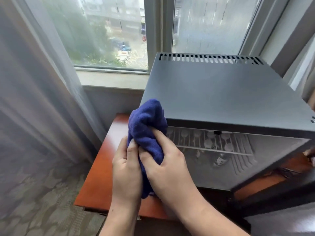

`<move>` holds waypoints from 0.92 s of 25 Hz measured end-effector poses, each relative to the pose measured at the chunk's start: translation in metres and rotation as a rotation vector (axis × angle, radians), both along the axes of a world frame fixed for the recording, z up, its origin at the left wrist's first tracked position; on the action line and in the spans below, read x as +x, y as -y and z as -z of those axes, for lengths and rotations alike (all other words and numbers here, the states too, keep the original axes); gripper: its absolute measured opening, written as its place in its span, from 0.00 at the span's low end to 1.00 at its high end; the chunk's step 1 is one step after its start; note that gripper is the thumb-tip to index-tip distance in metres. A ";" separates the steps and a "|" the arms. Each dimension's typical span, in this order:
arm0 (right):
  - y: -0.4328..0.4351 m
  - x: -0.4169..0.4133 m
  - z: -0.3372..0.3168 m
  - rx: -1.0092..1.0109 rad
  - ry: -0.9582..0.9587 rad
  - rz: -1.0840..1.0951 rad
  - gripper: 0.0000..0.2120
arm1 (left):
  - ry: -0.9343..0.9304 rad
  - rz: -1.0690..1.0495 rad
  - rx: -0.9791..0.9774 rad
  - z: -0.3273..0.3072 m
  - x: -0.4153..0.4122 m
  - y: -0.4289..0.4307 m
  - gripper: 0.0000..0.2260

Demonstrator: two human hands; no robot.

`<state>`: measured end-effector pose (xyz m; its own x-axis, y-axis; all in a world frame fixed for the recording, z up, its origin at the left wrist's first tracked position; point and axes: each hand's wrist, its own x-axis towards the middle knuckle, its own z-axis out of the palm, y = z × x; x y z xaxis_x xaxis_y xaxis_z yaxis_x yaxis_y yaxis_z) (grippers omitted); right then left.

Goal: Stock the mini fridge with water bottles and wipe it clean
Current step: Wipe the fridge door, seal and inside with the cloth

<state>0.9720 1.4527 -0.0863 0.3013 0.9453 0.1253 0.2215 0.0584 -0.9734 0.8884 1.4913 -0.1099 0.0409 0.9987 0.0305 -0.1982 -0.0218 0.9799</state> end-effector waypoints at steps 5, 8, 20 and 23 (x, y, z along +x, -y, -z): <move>-0.005 -0.001 0.021 -0.032 0.116 0.006 0.23 | 0.032 0.005 -0.028 0.031 -0.001 -0.009 0.11; -0.007 0.002 0.043 -0.106 0.165 -0.019 0.23 | 0.009 0.011 -0.121 0.062 0.003 -0.009 0.21; -0.023 0.004 0.178 -0.419 0.295 -0.015 0.06 | -0.190 0.039 -0.486 0.200 0.000 -0.013 0.12; -0.026 0.004 0.216 -0.525 0.286 0.023 0.07 | -0.288 0.106 -0.536 0.226 -0.008 -0.019 0.13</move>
<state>0.9761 1.4788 -0.3023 0.3461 0.8963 -0.2773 0.4745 -0.4222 -0.7724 0.8804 1.5102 -0.3360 0.0731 0.8622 -0.5012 0.1016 0.4935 0.8638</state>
